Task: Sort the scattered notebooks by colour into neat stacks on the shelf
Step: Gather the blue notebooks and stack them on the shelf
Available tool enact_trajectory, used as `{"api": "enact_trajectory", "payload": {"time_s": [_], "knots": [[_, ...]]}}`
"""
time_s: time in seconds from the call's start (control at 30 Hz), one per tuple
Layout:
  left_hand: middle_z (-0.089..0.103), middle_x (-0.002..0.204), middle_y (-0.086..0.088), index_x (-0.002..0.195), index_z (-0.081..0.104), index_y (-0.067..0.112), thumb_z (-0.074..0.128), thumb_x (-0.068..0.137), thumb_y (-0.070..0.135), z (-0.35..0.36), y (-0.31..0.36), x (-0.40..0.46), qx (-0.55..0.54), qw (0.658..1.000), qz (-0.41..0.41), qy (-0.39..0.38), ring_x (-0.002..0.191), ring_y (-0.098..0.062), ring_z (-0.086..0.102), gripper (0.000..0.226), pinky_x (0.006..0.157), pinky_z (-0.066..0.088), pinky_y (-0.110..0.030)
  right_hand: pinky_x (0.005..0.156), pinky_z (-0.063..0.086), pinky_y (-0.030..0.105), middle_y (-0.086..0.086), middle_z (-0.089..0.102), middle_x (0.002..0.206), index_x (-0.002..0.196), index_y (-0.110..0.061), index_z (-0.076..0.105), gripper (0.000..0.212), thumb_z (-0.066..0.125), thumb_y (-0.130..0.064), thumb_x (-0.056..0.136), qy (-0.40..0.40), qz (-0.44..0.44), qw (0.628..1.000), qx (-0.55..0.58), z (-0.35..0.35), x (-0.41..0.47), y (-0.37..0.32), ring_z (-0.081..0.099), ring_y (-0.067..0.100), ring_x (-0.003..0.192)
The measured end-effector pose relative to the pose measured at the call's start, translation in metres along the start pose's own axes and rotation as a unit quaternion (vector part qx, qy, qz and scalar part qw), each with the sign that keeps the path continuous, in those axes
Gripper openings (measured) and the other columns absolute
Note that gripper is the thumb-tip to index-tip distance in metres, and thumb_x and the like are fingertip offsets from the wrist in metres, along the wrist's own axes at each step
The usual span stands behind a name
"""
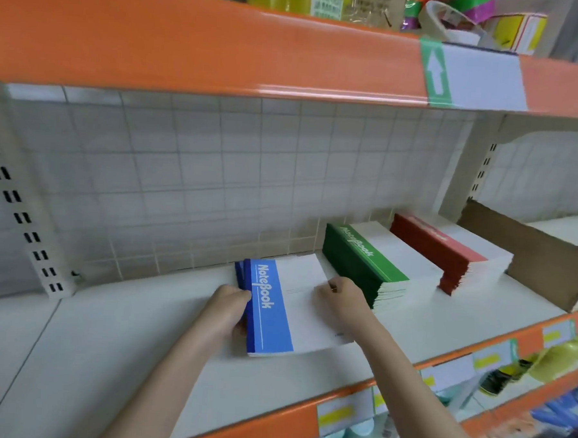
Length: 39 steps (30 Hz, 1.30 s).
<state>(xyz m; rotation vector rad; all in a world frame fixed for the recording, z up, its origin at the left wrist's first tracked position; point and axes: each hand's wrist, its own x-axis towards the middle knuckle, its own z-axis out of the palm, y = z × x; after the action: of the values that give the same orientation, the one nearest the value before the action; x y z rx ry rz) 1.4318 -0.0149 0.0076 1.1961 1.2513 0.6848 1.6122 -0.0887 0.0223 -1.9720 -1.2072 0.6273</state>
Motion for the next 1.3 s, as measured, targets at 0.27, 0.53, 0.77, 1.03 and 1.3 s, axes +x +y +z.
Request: {"api": "enact_trajectory", "payload": {"time_s": [0.27, 0.53, 0.77, 1.03, 1.3], "knots": [[0.056, 0.071, -0.015, 0.071, 0.046, 0.005, 0.042, 0.092, 0.001, 0.000, -0.001, 0.015, 0.101, 0.990, 0.050, 0.085, 0.058, -0.024, 0.055, 0.021, 0.048, 0.044, -0.022, 0.058, 0.033, 0.027, 0.009, 0.053, 0.074, 0.083, -0.001, 0.057, 0.024, 0.047, -0.020, 0.094, -0.002, -0.045, 0.995, -0.091, 0.009, 0.044, -0.004, 0.047, 0.023, 0.066], [0.047, 0.062, -0.014, 0.064, 0.048, 0.005, 0.048, 0.090, 0.005, 0.002, -0.006, 0.024, 0.199, 0.960, 0.093, 0.174, 0.056, -0.022, 0.045, 0.027, 0.057, 0.036, -0.027, 0.062, 0.035, 0.028, 0.011, 0.052, 0.077, 0.079, -0.005, 0.051, 0.024, 0.052, -0.023, 0.093, -0.017, -0.097, 0.989, -0.114, 0.020, 0.068, 0.007, 0.047, 0.024, 0.072], [0.059, 0.070, -0.023, 0.068, 0.053, -0.004, 0.048, 0.095, 0.011, 0.008, -0.018, 0.027, 0.248, 0.934, 0.135, 0.217, 0.061, -0.017, 0.046, 0.031, 0.057, 0.031, -0.026, 0.057, 0.031, 0.031, 0.011, 0.053, 0.072, 0.076, -0.003, 0.055, 0.025, 0.053, -0.021, 0.092, 0.007, -0.110, 0.991, -0.078, 0.031, 0.072, 0.022, 0.048, 0.026, 0.068], [0.067, 0.073, -0.014, 0.079, 0.064, -0.005, 0.049, 0.095, 0.012, 0.009, -0.025, 0.032, 0.302, 0.912, 0.156, 0.229, 0.062, -0.019, 0.056, 0.028, 0.059, 0.039, -0.027, 0.061, 0.030, 0.027, 0.013, 0.051, 0.093, 0.081, -0.004, 0.052, 0.020, 0.044, -0.018, 0.093, -0.003, -0.110, 0.987, -0.119, 0.035, 0.072, 0.029, 0.045, 0.025, 0.073], [0.072, 0.087, -0.016, 0.075, 0.060, 0.011, 0.052, 0.093, 0.011, 0.010, -0.027, 0.035, 0.295, 0.912, 0.164, 0.234, 0.081, -0.029, 0.067, 0.020, 0.072, 0.052, -0.039, 0.068, 0.043, 0.029, 0.010, 0.049, 0.110, 0.103, -0.006, 0.057, 0.030, 0.044, -0.032, 0.096, -0.012, -0.121, 0.976, -0.180, 0.034, 0.068, 0.029, 0.059, 0.031, 0.088]]}}
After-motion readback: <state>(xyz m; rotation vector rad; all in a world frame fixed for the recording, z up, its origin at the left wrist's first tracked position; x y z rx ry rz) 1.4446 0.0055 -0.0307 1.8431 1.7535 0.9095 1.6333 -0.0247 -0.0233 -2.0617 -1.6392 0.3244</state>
